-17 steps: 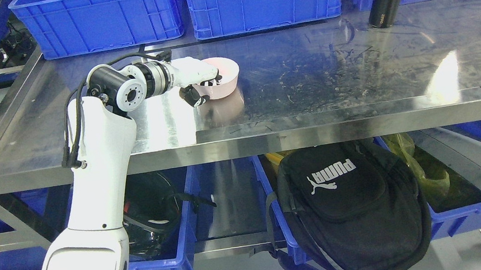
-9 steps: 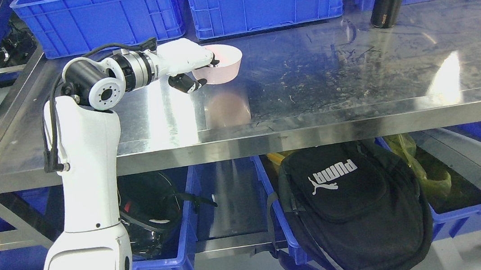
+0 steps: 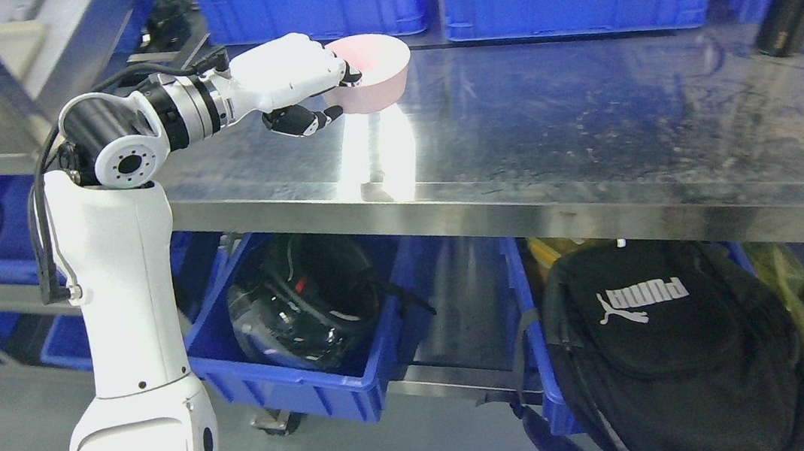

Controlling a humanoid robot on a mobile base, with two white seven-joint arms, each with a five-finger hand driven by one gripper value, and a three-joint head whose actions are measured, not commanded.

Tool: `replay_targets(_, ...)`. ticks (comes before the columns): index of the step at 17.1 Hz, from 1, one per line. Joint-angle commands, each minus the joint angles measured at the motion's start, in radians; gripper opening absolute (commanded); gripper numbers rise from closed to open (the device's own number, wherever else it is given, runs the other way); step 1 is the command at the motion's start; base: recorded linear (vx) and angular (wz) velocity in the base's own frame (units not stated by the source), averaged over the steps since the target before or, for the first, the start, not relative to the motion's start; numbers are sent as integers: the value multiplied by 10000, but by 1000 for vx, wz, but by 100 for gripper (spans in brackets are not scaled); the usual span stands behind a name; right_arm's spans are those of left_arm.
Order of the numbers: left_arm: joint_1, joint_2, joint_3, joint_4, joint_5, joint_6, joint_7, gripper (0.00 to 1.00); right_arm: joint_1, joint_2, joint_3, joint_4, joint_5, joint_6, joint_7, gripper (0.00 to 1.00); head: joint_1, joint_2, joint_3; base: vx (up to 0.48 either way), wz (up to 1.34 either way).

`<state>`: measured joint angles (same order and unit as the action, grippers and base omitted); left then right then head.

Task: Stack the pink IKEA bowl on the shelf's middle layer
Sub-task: 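Lift the pink bowl off the shelf with the left hand, then hold the pink bowl raised in the left hand while driving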

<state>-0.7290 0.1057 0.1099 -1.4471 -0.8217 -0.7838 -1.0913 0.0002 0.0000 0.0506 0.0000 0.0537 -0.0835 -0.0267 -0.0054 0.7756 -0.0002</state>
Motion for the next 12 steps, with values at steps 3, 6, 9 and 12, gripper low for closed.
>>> replay_targets(3,770,-872,389,-454,563,-16,6,0,228,-175,0,-175,0,7,6,100,0,0,0,-100,940)
replay_targets(6,832,-883,-8,-485,563,-16,52,0,228,-175,0,-175,0,7,6,100,0,0,0,-72,1275)
replay_targets(9,832,-883,-300,-546,563,-16,113,0,228,-175,0,-175,0,7,6,100,0,1,0,-26,1493)
replay_targets(12,801,-883,-363,-638,547,-16,114,0,228,-175,0,-175,0,7,6,100,0,4,0,-8,1414)
